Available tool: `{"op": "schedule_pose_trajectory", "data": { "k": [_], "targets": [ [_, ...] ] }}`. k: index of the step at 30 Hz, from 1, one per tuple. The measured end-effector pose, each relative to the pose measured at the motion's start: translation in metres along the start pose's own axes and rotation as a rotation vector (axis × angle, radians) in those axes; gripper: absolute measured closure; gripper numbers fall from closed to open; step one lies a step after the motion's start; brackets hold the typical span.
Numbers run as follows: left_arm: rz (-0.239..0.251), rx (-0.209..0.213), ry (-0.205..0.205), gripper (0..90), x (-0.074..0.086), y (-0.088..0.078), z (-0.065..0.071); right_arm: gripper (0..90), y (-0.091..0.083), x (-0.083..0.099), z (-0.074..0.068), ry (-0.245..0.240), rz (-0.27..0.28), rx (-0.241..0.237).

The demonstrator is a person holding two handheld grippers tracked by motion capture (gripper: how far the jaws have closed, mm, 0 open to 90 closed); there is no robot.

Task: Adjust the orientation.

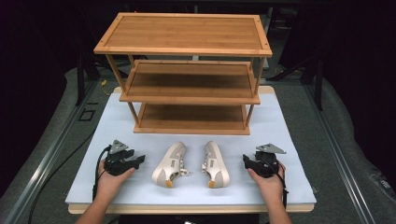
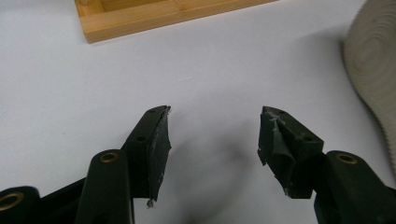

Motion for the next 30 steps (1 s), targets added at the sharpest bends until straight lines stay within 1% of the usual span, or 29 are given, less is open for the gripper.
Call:
{"op": "schedule_pose_trajectory", "data": {
  "k": [1, 2, 3, 4, 5, 6, 7, 8, 9, 10, 11, 12, 14, 16, 17, 18, 19, 20, 21, 22, 23, 25, 26, 27, 28, 29, 30],
  "targets": [
    [0.0, 0.0, 0.0, 43.1, 0.0, 0.0, 0.0, 45.2, -0.005, 0.0, -0.001, -0.009, 0.015, 0.009],
    [0.015, 0.008, 0.018, 43.2, -0.003, -0.005, 0.005, 45.1, -0.009, -0.001, -0.004, -0.011, 0.035, 0.001],
    [0.022, 0.016, 0.021, 43.4, -0.004, -0.007, 0.007, 44.5, -0.012, -0.002, -0.007, -0.015, 0.044, -0.039],
    [0.029, 0.021, 0.017, 43.6, -0.005, -0.009, 0.008, 43.0, -0.014, -0.003, -0.008, -0.019, 0.041, 0.009],
    [0.029, 0.021, 0.017, 44.0, -0.005, -0.009, 0.008, 43.0, -0.014, -0.003, -0.008, -0.019, 0.041, 0.009],
    [0.048, 0.034, -0.003, 44.2, -0.006, -0.012, 0.01, 41.8, -0.015, -0.003, -0.014, -0.033, 0.026, 0.006],
    [0.056, 0.033, -0.011, 44.9, -0.006, -0.013, 0.011, 41.7, -0.014, -0.003, -0.017, -0.039, 0.022, 0.003],
    [0.056, 0.033, -0.011, 45.4, -0.006, -0.013, 0.011, 41.8, -0.014, -0.003, -0.022, -0.039, 0.025, -0.029],
    [0.066, 0.042, -0.016, 45.5, -0.006, -0.015, 0.012, 41.8, -0.014, -0.004, -0.025, -0.037, 0.025, -0.04],
    [0.066, 0.042, -0.016, 46.4, -0.006, -0.015, 0.012, 41.8, -0.014, -0.004, -0.025, -0.037, 0.025, -0.04],
    [0.072, 0.045, -0.014, 46.7, -0.006, -0.017, 0.014, 41.9, -0.017, -0.005, -0.034, -0.023, 0.032, -0.06],
    [0.073, 0.046, -0.01, 46.7, -0.007, -0.018, 0.015, 42.3, -0.019, -0.005, -0.037, -0.018, 0.041, -0.044],
    [0.068, 0.043, -0.008, 46.6, -0.007, -0.02, 0.017, 42.3, -0.024, -0.006, -0.044, -0.02, 0.056, -0.046],
    [0.071, 0.049, -0.008, 46.6, -0.008, -0.022, 0.019, 43.0, -0.028, -0.005, -0.051, -0.007, 0.065, -0.047],
    [0.073, 0.051, -0.004, 46.6, -0.009, -0.023, 0.02, 44.6, -0.029, -0.005, -0.053, -0.007, 0.071, -0.053],
    [0.073, 0.053, 0.001, 46.7, -0.009, -0.025, 0.022, 45.5, -0.032, -0.005, -0.054, -0.002, 0.076, -0.037],
    [0.073, 0.053, 0.001, 47.2, -0.009, -0.025, 0.022, 46.1, -0.033, -0.005, -0.055, -0.001, 0.085, -0.038],
    [0.076, 0.063, 0.012, 48.3, -0.01, -0.026, 0.025, 46.6, -0.034, -0.006, -0.057, -0.003, 0.098, -0.061],
    [0.076, 0.063, 0.012, 49.1, -0.01, -0.026, 0.025, 46.6, -0.034, -0.006, -0.057, -0.003, 0.098, -0.061],
    [0.076, 0.078, 0.017, 49.6, -0.011, -0.027, 0.028, 47.6, -0.034, -0.006, -0.056, -0.019, 0.106, -0.05],
    [0.076, 0.078, 0.017, 49.6, -0.011, -0.027, 0.028, 47.6, -0.034, -0.006, -0.056, -0.019, 0.106, -0.05],
    [0.08, 0.096, 0.013, 49.6, -0.013, -0.029, 0.035, 49.2, -0.035, -0.006, -0.056, -0.022, 0.115, -0.066],
    [0.08, 0.096, 0.013, 49.8, -0.013, -0.029, 0.035, 49.2, -0.035, -0.006, -0.056, -0.022, 0.115, -0.066],
    [0.08, 0.099, 0.02, 50.3, -0.014, -0.03, 0.037, 50.1, -0.036, -0.006, -0.057, -0.023, 0.126, -0.079],
    [0.084, 0.1, 0.024, 50.3, -0.015, -0.032, 0.04, 50.1, -0.036, -0.006, -0.057, -0.023, 0.126, -0.079],
    [0.089, 0.116, 0.031, 53.7, -0.017, -0.035, 0.045, 50.3, -0.037, -0.007, -0.057, -0.018, 0.137, -0.083],
    [0.098, 0.129, 0.032, 56.1, -0.017, -0.036, 0.048, 50.3, -0.038, -0.007, -0.057, -0.02, 0.129, -0.084]
  ]
}}
Point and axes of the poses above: each handheld gripper's, and its own axes: y roughly forward along the jaws, x roughly out of its underside, z roughly to its right, the point moved 6 cm from there along y, roughly forward along the jaws, and after that the axes turned 5 degrees about -z, right-handed, at the moved point
